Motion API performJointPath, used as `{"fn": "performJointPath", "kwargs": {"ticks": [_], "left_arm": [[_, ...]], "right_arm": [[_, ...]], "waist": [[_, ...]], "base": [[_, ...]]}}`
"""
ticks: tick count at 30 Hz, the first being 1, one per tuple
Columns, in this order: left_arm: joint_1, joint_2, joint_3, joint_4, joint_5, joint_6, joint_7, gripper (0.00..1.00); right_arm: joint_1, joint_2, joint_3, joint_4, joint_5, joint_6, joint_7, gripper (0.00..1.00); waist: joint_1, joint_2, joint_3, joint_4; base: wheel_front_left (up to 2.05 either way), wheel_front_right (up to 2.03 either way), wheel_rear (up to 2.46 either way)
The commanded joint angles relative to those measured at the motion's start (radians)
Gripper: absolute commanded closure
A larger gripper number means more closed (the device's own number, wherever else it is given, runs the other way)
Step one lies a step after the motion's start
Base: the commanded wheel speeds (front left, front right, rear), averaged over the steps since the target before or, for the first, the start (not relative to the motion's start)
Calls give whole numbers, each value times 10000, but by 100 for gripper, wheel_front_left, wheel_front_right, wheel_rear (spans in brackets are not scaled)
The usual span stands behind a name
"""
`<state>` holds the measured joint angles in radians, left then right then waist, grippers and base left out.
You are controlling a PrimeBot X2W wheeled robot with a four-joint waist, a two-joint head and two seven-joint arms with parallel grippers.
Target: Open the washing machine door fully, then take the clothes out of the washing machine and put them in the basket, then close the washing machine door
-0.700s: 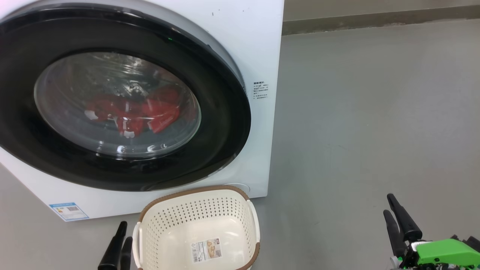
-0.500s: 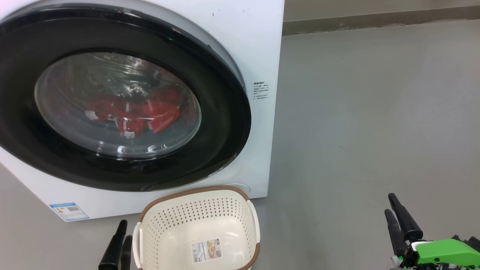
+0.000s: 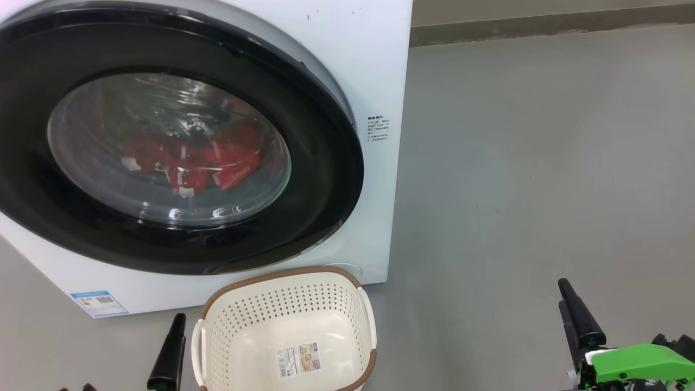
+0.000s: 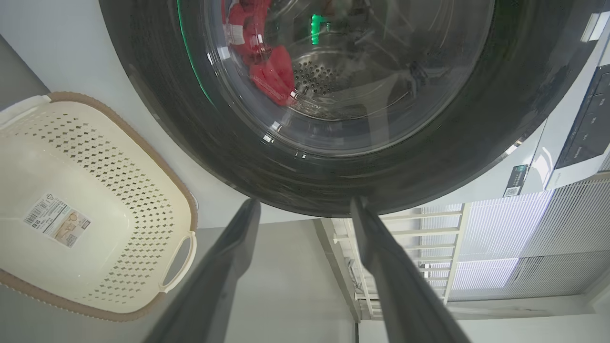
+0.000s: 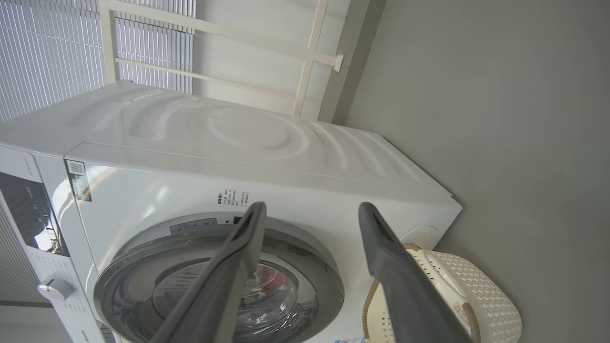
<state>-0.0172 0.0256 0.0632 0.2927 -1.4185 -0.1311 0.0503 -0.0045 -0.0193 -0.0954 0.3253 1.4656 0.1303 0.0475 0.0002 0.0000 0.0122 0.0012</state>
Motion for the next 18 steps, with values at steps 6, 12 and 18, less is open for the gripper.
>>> {"fn": "performJointPath", "kwargs": {"ticks": [6, 12, 18], "left_arm": [[-72, 143, 80, -480, 1056, 1, -263, 0], [-43, 149, 6, -647, 1983, 24, -441, 0], [-16, 155, -127, -828, 3060, 170, -619, 0]], "right_arm": [[-132, -120, 69, -442, -829, 1, -253, 0], [-92, -198, 229, -530, -1761, 1, -431, 0], [-83, -247, 409, -584, -2512, 1, -607, 0]], "waist": [[-1, 0, 33, -12], [-1, 0, 73, 0], [-1, 0, 118, 7]], "base": [[0, 0, 0], [0, 0, 0], [0, 0, 0]]}}
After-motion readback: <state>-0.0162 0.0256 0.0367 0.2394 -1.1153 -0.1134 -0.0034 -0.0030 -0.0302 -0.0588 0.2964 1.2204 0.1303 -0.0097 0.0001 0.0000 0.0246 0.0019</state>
